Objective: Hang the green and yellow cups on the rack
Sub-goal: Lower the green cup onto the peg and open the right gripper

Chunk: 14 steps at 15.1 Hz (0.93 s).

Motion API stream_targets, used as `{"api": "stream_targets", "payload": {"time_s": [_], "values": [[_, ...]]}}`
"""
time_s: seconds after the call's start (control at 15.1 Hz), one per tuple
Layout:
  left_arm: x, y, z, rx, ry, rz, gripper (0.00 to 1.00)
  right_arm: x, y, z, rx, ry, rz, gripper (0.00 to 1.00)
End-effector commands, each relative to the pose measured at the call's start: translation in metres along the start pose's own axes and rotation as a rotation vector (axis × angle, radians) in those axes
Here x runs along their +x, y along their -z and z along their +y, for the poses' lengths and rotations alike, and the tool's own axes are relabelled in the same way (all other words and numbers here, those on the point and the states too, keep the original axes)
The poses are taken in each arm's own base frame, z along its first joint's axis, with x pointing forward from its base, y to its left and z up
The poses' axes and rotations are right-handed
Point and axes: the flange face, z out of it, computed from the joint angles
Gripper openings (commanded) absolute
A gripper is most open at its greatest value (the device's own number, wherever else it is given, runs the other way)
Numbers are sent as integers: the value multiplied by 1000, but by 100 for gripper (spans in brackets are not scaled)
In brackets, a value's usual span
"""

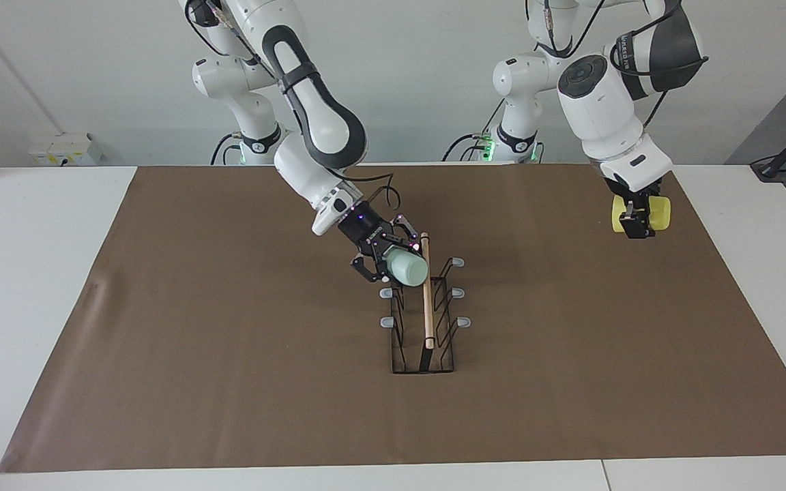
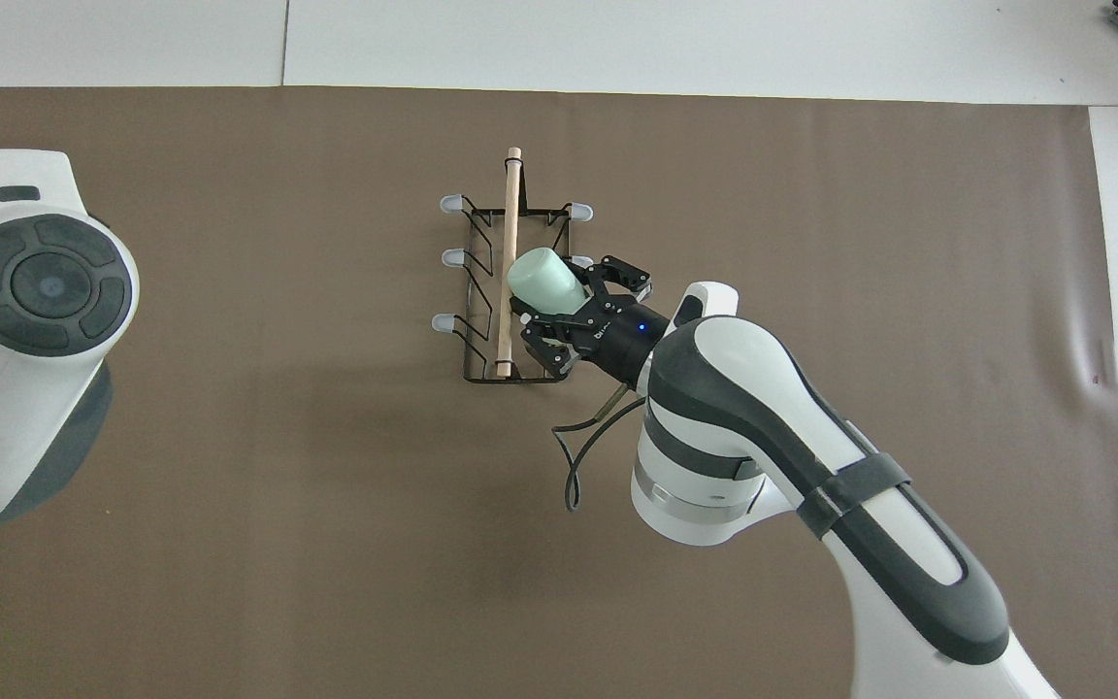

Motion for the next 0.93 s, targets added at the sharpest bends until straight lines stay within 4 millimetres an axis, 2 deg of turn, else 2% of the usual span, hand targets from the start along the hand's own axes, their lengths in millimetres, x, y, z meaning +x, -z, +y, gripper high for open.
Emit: {"api": "stream_targets", "payload": {"time_s": [0.0, 0.2, 0.46, 0.73, 0.86], "values": [[-4, 0, 1, 16, 9, 23, 0, -14, 8, -9, -15, -7, -4, 0], [-4, 0, 1, 15, 11, 23, 0, -34, 19, -9, -2, -9, -1, 0], [-4, 0, 1, 15, 13, 23, 0, -49, 21, -27, -2, -81, 5, 0], [-4, 3, 3, 6, 69, 25, 0, -61, 32, -16, -2, -27, 9, 0], [-19, 11, 14, -9, 95, 43, 0, -68, 32, -17, 5, -29, 8, 0]]}}
